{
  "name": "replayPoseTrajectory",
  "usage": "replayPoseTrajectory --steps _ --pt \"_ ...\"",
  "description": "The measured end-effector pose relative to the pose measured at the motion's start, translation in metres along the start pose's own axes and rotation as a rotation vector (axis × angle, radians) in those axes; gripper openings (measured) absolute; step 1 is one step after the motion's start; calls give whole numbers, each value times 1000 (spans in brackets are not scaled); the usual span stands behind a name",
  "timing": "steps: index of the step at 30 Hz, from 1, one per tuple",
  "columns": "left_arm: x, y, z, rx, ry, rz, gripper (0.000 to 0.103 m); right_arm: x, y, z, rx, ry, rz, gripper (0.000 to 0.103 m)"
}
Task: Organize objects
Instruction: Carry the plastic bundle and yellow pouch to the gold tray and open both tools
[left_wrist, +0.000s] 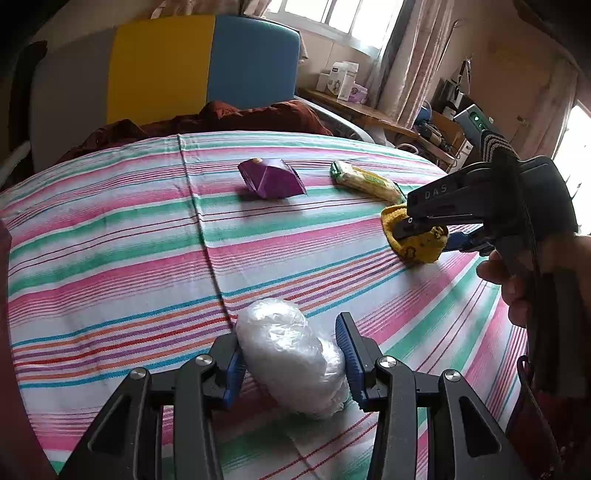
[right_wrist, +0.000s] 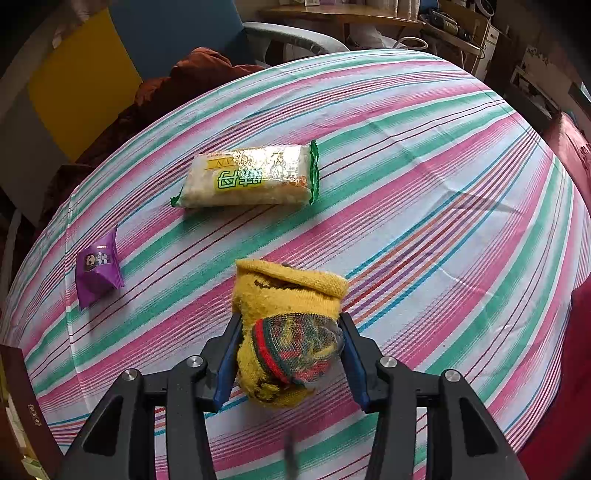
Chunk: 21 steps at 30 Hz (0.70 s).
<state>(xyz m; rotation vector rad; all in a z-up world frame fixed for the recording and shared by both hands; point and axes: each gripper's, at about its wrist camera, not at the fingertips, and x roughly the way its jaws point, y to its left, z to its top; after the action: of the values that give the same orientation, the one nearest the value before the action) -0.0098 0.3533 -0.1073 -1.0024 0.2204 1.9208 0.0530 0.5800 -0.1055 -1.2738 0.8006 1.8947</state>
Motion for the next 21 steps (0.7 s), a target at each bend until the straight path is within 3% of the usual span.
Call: replayPoseTrajectory --steps 21 --pt "-1 -4 -2 26 -9 23 46 -4 -1 -6 -62 -11 -34 50"
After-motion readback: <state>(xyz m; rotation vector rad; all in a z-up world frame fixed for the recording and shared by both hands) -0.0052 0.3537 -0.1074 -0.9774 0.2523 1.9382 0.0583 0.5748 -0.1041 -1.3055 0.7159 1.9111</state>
